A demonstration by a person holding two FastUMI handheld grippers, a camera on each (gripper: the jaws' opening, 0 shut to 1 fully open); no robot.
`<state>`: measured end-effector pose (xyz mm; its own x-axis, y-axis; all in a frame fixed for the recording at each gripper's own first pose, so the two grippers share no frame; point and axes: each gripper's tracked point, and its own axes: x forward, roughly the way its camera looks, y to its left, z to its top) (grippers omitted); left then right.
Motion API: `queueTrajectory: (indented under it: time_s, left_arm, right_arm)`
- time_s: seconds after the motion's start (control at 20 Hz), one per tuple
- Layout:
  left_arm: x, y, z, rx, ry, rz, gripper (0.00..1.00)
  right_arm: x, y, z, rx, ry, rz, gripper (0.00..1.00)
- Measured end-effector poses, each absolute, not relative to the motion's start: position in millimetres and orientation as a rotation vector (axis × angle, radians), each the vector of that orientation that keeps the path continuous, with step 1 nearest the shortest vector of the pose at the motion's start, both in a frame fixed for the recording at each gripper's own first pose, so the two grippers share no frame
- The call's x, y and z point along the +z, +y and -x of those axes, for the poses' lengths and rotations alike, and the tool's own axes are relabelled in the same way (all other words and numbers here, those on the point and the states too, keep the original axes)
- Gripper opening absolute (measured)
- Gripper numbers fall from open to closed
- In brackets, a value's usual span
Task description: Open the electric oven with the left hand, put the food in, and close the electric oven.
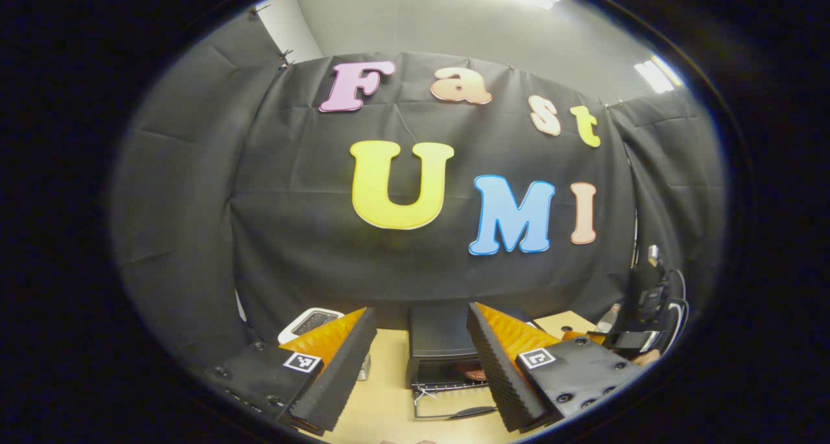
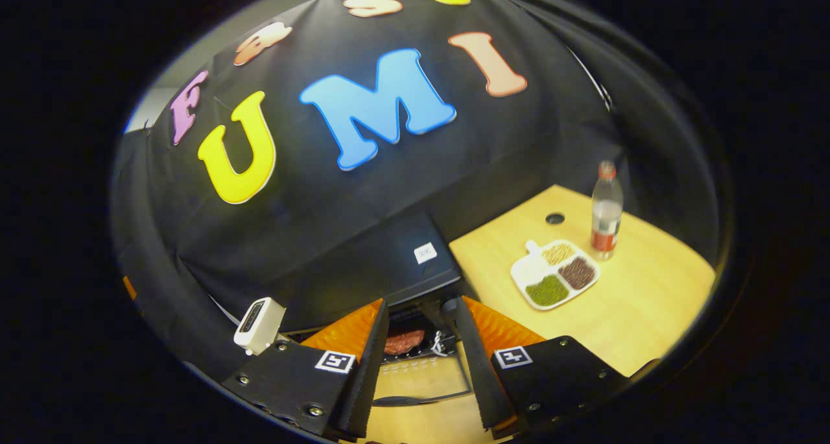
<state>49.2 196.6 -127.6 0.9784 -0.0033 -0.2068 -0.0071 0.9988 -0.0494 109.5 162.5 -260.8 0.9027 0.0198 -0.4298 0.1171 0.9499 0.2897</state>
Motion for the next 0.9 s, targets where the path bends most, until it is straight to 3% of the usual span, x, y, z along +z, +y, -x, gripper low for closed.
queueTrajectory:
  time_s: [0.15,0.2,0.4,0.55,0.6,0.65,0.8,0.85,0.9]
  left_arm:
    - [-131.3,180.5,-54.7,-0.033,0.215,0.059,0.99]
    - [-128.6,175.5,-56.4,-0.044,0.208,0.059,0.90]
    - [-121.0,156.8,-60.1,-0.082,0.185,0.044,0.99]
    - [-118.1,145.2,-63.6,-0.088,0.174,0.042,0.99]
    - [-117.1,140.9,-64.4,-0.089,0.169,0.043,0.99]
    - [-116.6,136.5,-63.7,-0.088,0.167,0.042,0.99]
    - [-122.1,127.1,-62.6,-0.068,0.187,0.027,0.95]
    - [-119.8,124.2,-61.7,-0.061,0.189,0.027,0.95]
    - [-114.9,121.0,-61.9,-0.057,0.183,0.027,0.99]
  right_arm:
    - [-218.0,148.1,-89.4,-0.053,0.369,-0.241,0.63]
    - [-198.7,141.4,-83.9,-0.064,0.325,-0.221,0.63]
    - [-129.5,131.6,-66.2,-0.065,0.174,-0.145,0.63]
    - [-90.4,123.7,-64.0,-0.075,0.083,-0.096,0.64]
    - [-79.2,125.7,-61.8,-0.064,0.061,-0.077,0.67]
    - [-69.6,127.1,-64.5,-0.050,0.037,-0.052,0.90]
    - [-42.8,125.5,-57.1,-0.013,-0.032,-0.035,0.91]
    - [-32.7,124.1,-57.4,-0.004,-0.058,-0.035,0.98]
    - [-29.5,120.6,-63.8,0.001,-0.074,-0.028,0.98]
